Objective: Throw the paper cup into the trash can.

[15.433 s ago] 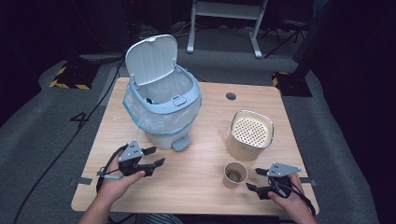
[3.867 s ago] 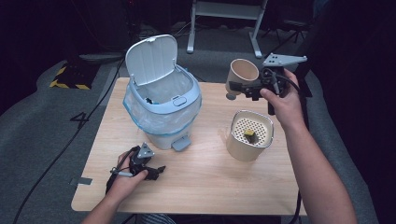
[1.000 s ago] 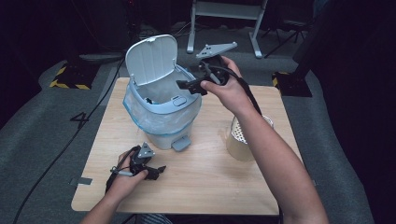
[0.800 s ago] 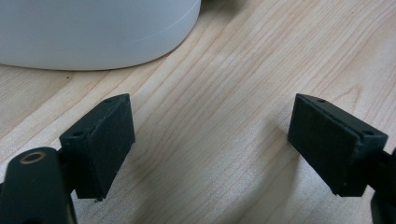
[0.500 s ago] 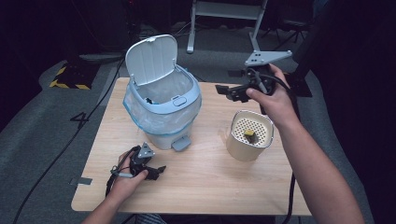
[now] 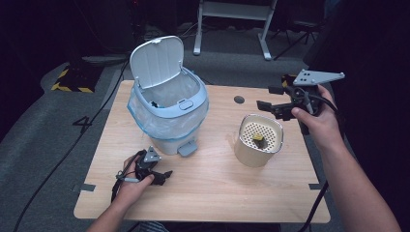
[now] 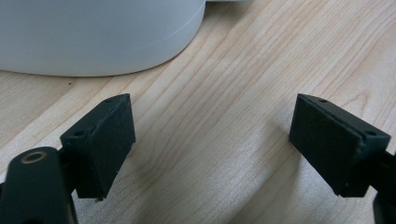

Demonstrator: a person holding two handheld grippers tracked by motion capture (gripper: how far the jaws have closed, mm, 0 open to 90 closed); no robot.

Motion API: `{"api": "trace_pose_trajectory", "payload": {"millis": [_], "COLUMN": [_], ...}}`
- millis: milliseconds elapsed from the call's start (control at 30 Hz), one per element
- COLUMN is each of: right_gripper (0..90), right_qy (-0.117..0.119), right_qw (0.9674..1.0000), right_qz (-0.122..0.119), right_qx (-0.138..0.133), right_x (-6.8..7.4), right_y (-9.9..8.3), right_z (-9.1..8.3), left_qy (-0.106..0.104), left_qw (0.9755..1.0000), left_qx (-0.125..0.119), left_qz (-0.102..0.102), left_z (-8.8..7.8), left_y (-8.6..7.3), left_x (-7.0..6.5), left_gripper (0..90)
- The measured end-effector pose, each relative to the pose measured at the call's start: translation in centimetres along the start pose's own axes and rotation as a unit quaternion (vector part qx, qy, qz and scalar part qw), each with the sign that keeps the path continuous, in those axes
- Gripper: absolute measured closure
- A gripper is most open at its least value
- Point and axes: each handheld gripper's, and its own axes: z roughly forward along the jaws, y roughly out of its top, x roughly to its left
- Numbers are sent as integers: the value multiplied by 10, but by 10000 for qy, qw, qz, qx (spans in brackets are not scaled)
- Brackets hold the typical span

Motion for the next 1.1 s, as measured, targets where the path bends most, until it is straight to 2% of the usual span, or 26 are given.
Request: {"api": "trace_pose_trajectory", "payload": {"millis": [300,567,767,900,1100], "right_gripper": [264,274,287,288,287], "right_qy": [-283,-527,-566,-642,-768], "right_qw": [9993,9980,9967,9951,9918], "right_qz": [252,335,562,750,985], "right_qx": [-27,102,120,100,253], "right_x": [-12,-9,-8,-12,-17], "right_y": [-38,-76,-107,-126,-160], "right_z": [-30,-48,-59,-68,-75], "left_qy": [76,144,158,158,157], "left_qw": [9999,9998,9997,9997,9997], "left_qx": [-7,-1,-20,-19,-19], "left_qz": [-109,-165,-198,-197,-198], "left_z": [-2,-4,-4,-4,-4], "left_y": [-3,-4,-5,-5,-5], "left_x": [0,-1,0,0,0], "left_gripper": [148,148,148,148,147]}}
